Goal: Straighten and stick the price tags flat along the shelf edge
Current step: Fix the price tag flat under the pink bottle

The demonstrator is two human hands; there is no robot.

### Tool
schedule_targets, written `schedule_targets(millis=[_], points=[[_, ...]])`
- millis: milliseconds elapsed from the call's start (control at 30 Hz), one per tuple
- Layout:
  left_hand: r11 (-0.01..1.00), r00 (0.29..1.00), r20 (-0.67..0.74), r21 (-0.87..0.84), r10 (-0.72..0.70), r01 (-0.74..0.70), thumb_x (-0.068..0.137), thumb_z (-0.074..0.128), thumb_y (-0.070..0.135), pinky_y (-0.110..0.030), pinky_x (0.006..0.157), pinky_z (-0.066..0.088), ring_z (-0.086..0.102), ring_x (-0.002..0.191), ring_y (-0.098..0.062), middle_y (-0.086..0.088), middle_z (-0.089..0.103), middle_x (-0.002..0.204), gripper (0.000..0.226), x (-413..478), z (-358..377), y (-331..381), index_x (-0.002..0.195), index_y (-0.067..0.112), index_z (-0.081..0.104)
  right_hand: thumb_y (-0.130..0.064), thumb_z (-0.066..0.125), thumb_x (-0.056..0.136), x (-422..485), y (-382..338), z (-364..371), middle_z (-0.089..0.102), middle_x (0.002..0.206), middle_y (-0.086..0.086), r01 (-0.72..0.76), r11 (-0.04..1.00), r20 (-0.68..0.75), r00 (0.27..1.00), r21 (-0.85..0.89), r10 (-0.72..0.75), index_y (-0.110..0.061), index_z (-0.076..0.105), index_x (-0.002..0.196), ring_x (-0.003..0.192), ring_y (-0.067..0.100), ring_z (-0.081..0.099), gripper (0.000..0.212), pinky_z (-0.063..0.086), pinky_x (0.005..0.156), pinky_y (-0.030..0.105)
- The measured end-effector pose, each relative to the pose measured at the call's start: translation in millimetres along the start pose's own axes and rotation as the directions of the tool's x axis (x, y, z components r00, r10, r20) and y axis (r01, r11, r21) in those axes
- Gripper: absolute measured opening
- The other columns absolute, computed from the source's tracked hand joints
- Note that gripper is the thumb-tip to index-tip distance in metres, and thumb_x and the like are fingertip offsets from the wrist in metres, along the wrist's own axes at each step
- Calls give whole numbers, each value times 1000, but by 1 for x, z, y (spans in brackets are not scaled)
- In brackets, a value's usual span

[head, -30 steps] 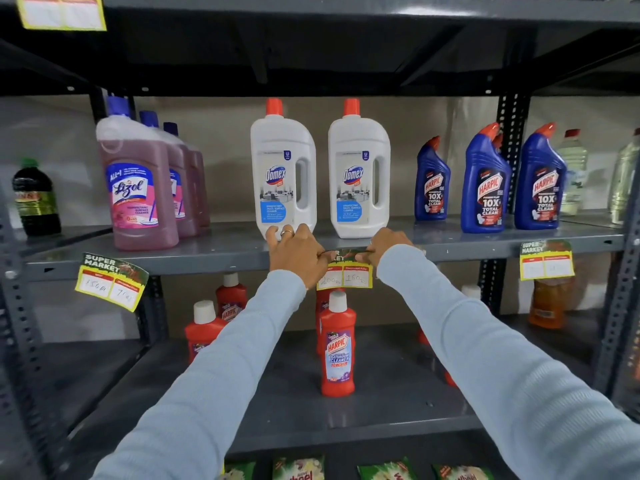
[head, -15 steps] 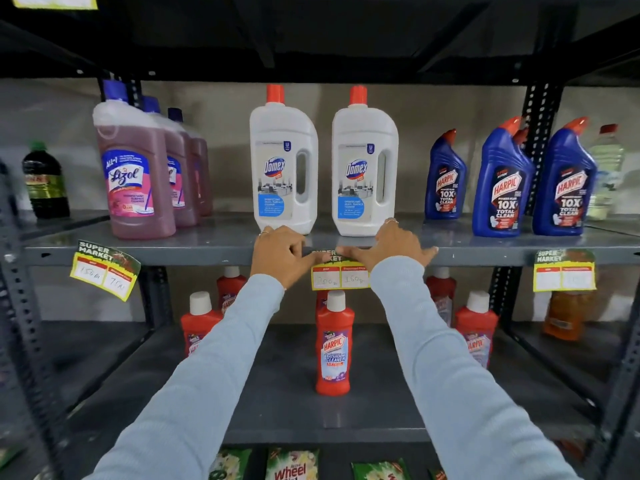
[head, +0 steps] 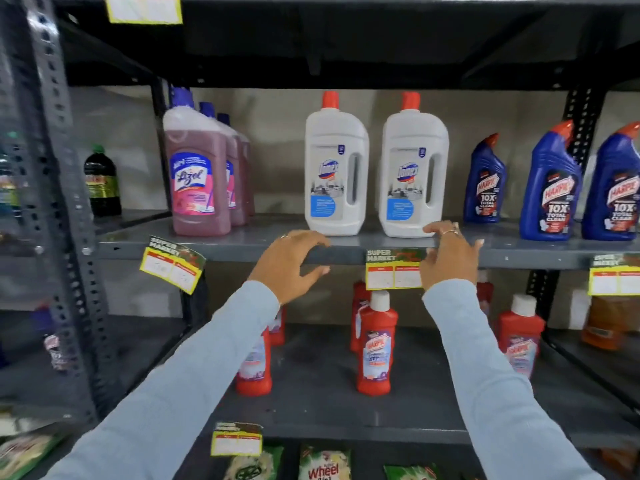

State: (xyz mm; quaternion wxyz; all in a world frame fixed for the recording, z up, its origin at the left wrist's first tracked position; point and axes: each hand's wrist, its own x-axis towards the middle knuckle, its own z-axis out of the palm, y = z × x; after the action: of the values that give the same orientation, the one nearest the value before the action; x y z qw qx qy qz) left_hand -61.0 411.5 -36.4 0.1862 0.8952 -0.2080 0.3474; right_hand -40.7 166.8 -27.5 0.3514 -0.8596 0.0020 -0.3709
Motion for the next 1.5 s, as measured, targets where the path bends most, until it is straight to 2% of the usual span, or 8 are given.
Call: schedule_targets(millis=[67, 167, 367, 500, 733, 833, 1133, 1500], points=[[998, 996, -80, 55, 25, -21, 83, 66, 33, -39, 107, 36, 47, 126, -25, -7, 56, 133, 45, -19, -25, -25, 123, 21, 51, -2, 54, 87, -27, -32, 16, 50, 138, 12, 94, 986, -22, 996, 141, -92, -14, 56, 115, 136, 30, 38, 31, 29, 115, 40], [985, 994, -110, 169, -2, 21, 83, 64, 32, -38, 100, 40, 55, 116, -31, -11, 59, 128, 51, -43, -73, -76, 128, 15, 46, -28, 66, 84, -67, -98, 59, 51, 133, 7, 217, 945, 89, 966, 244, -245, -16, 61, 105, 133, 25, 39, 25, 32, 110, 33], [910, 948, 76, 312, -310, 272, 91, 50, 31, -51, 95, 43, 49, 122, -36, -12, 50, 136, 47, -76, -152, -171, 132, 22, 30, -57, 59, 79, -103, -203, 155, 23, 157, 0, 358, 934, 489, 815, -4, -311, -23, 63, 115, 149, 23, -4, 50, -2, 119, 57], [865, 938, 183, 470, -293, 179, 96, 36, 26, -50, 82, 49, 57, 112, -33, -6, 57, 130, 34, -69, -165, -191, 130, 26, 32, -53, 54, 85, -105, -235, 187, 18, 158, -3, 275, 948, 517, 842, -159, -158, -19, 67, 112, 149, 23, -8, 46, -6, 112, 68], [758, 946, 262, 652, -191, -28, 96, 34, 20, -38, 70, 37, 58, 104, -34, -10, 57, 115, 25, -44, -162, -183, 117, 17, 47, -53, 55, 84, -102, -251, 188, 31, 149, -1, 111, 974, 433, 901, -200, -14, -21, 68, 110, 148, 22, 8, 44, -1, 113, 67], [748, 929, 289, 663, -231, -20, 94, 40, 19, -39, 75, 38, 56, 108, -33, -10, 57, 116, 24, -41, -163, -179, 115, 19, 51, -60, 53, 82, -101, -259, 189, 35, 145, 0, 78, 971, 433, 901, -226, 28, -27, 71, 100, 145, 25, 15, 41, 2, 111, 70], [788, 926, 263, 614, -269, 54, 88, 54, 20, -42, 80, 47, 55, 107, -30, -9, 56, 111, 26, -43, -161, -176, 114, 23, 56, -44, 55, 89, -106, -271, 187, 26, 152, 7, 286, 877, 531, 846, -387, -41, -26, 49, 132, 146, 36, 11, 47, 8, 107, 75], [847, 956, 150, 511, -253, 144, 91, 43, 20, -48, 91, 43, 44, 116, -31, -10, 51, 117, 23, -64, -154, -183, 102, 21, 64, -35, 63, 86, -104, -274, 173, 37, 148, 7, 93, 963, 495, 868, -252, 46, -14, 55, 125, 145, 26, 23, 45, 3, 114, 68]])
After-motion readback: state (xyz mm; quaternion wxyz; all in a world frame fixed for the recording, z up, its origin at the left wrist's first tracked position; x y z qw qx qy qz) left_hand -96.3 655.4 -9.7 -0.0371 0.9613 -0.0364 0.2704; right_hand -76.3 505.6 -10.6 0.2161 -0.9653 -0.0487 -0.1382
